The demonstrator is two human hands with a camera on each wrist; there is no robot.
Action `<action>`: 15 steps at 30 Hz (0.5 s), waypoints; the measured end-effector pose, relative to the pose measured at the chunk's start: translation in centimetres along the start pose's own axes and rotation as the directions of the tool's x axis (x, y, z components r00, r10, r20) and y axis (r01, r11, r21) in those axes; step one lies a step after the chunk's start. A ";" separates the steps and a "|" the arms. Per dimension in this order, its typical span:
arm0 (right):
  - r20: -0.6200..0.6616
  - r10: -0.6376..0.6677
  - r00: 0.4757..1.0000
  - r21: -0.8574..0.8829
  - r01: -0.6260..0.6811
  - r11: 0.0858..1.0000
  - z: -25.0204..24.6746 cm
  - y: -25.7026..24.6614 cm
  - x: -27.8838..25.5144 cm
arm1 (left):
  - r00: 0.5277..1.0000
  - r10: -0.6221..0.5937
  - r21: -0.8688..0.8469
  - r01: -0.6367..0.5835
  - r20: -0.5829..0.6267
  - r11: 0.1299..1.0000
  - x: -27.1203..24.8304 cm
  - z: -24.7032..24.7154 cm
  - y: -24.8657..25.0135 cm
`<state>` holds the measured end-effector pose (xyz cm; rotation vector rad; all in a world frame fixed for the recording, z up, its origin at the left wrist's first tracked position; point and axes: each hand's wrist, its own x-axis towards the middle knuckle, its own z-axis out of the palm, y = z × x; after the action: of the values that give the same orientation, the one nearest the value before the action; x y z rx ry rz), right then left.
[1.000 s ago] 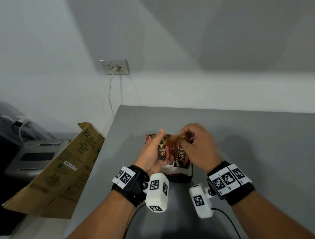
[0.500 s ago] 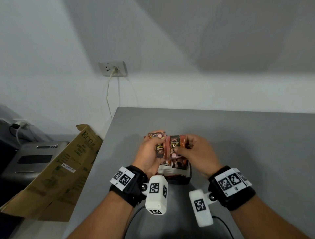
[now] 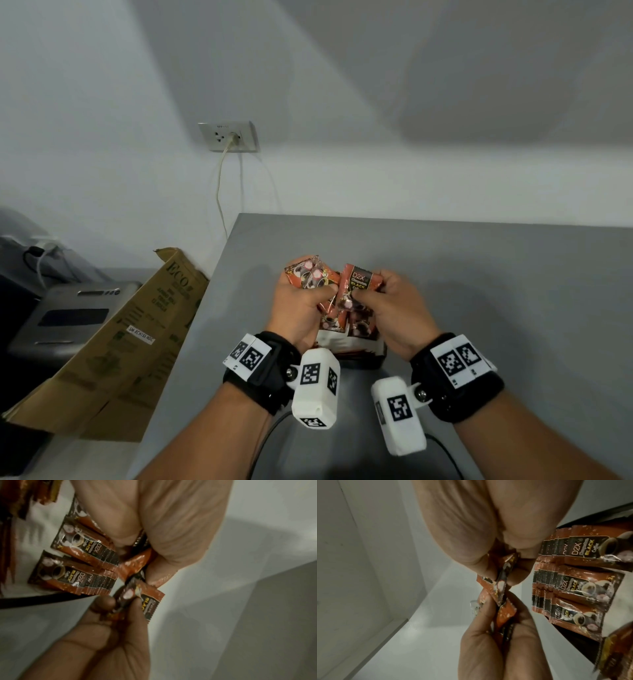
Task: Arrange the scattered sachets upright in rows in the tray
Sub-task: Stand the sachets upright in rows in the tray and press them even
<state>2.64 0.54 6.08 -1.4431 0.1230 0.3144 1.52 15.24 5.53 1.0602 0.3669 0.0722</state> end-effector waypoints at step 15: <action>0.006 0.112 0.994 0.236 -0.110 0.965 0.1 -1.9 0.4 | 0.999 -0.020 0.061 0.018 0.028 0.998 -0.3 -0.2 0.1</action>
<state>3.55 0.47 7.81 -1.2034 0.2402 0.3736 1.17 15.40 5.61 1.1166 0.3549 0.0286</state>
